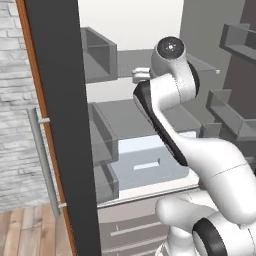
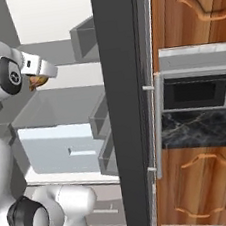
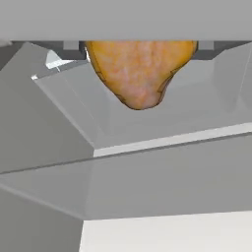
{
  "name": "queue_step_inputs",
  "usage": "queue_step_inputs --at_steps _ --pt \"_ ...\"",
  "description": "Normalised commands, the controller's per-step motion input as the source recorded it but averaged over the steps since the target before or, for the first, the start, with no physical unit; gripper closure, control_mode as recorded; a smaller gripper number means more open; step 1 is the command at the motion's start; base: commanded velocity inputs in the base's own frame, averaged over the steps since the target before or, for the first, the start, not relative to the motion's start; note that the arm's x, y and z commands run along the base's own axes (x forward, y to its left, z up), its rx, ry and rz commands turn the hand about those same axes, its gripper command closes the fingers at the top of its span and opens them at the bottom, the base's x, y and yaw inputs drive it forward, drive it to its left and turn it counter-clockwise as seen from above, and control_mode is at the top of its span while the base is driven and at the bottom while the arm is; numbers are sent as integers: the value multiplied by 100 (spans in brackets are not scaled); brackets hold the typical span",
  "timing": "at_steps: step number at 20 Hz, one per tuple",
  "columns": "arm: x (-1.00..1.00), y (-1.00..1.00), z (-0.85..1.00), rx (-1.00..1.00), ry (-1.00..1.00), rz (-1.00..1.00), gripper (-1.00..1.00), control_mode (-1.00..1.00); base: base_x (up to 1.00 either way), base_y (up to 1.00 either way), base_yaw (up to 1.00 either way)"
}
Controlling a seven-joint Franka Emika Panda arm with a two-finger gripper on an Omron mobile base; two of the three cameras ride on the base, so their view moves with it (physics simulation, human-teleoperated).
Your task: Take the cheese, chicken drumstick, and sweet potato from the fridge and place them on the plate on the dining counter to create an appetizer plate.
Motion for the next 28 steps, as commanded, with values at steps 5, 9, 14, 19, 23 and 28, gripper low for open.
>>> queue_step_inputs --at_steps 5,9,14,19,23,28 --pt "0 0 0 0 0 0 100 100 -100 -4 9" --pt "0 0 0 0 0 0 100 100 -100 -5 12" --pt "0 0 0 0 0 0 100 100 -100 -7 12" --pt "0 0 0 0 0 0 100 100 -100 -25 11" --pt "0 0 0 0 0 0 100 100 -100 -37 11" --pt "0 0 0 0 0 0 100 100 -100 -49 4"
